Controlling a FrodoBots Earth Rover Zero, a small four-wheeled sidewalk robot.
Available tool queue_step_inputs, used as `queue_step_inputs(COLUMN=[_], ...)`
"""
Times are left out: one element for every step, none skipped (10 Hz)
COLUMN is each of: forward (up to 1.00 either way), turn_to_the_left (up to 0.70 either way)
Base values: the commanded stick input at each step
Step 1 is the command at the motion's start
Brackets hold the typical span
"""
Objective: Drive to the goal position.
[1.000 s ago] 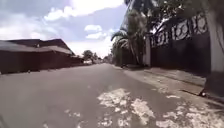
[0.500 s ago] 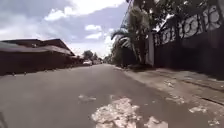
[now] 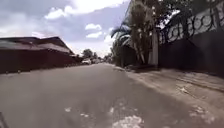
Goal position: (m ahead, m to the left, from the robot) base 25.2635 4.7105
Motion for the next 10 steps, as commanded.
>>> queue_step_inputs(forward=[1.00,1.00,1.00,1.00,1.00,1.00,1.00,1.00,1.00,1.00], turn_to_the_left=[0.00,0.00,0.00,0.00,0.00,0.00,0.00,0.00,0.00,0.00])
